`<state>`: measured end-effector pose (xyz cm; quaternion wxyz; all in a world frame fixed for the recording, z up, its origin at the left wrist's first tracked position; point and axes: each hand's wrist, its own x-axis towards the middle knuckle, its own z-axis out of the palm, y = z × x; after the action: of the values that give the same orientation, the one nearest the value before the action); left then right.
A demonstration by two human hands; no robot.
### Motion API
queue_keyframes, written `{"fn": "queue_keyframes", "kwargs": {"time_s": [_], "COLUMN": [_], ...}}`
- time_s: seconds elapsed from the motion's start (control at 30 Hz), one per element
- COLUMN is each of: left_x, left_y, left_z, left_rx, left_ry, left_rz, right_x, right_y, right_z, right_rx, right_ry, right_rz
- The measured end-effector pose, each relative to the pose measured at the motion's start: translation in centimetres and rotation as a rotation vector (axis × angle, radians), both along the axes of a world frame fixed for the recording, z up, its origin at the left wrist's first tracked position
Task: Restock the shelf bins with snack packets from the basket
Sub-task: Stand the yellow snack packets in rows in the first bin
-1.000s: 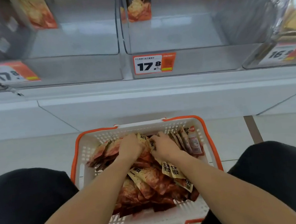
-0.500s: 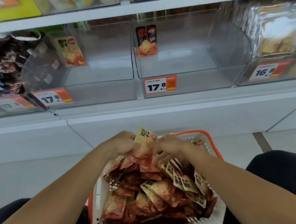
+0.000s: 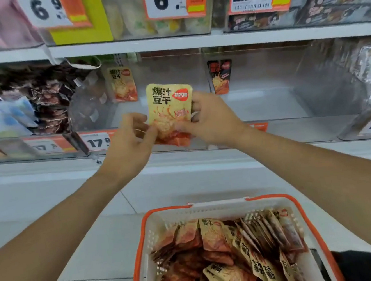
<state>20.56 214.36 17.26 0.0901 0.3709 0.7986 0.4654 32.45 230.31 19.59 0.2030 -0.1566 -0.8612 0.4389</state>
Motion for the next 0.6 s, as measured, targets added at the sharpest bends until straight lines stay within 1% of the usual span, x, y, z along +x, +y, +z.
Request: {"fn": "queue_keyframes", "kwargs": {"time_s": [0.07,0.1,0.17,0.2,0.23,0.27,0.33,0.4,0.5,0.6], "left_x": [-3.4,-4.9,-7.2,-7.9,-8.4,-8.7,-9.1,-9.7,-10.6,-11.0], "left_y": [-0.6,-0.9,-1.1,-1.1,-1.2,-1.3,-1.3,-1.1,-1.1,-1.1], "left_z": [-0.3,-0.5,-1.2,-1.5,-2.0,-2.4,-2.8,-3.0,-3.5,-4.1], "left_rx": [-0.060,-0.151,-0.387,-0.476,-0.512,-0.487,-0.353,-0.254,-0.143,-0.077], "left_ry": [0.258,0.364,0.471,0.503,0.533,0.552,0.560,0.512,0.365,0.344], "left_rz": [0.065,0.075,0.080,0.070,0.057,0.046,0.065,0.088,0.067,0.079], "right_x": [-4.5,-6.7,-10.4,-12.1,-13.6,-14.9,-17.4,-19.8,-23.2,-26.5], "right_y": [1.0,1.5,2.3,2.8,3.1,3.4,3.9,4.0,4.1,4.7], "right_z": [0.3,0.4,0.2,-0.1,-0.5,-1.0,-2.3,-3.4,-5.1,-6.4], "right_rx": [0.240,0.321,0.400,0.406,0.396,0.357,0.189,0.045,-0.014,-0.038], "right_ry": [-0.009,-0.029,-0.089,-0.115,-0.138,-0.157,-0.167,-0.175,-0.151,-0.140], "right_rz": [-0.092,-0.118,-0.135,-0.148,-0.166,-0.184,-0.202,-0.202,-0.227,-0.251]}}
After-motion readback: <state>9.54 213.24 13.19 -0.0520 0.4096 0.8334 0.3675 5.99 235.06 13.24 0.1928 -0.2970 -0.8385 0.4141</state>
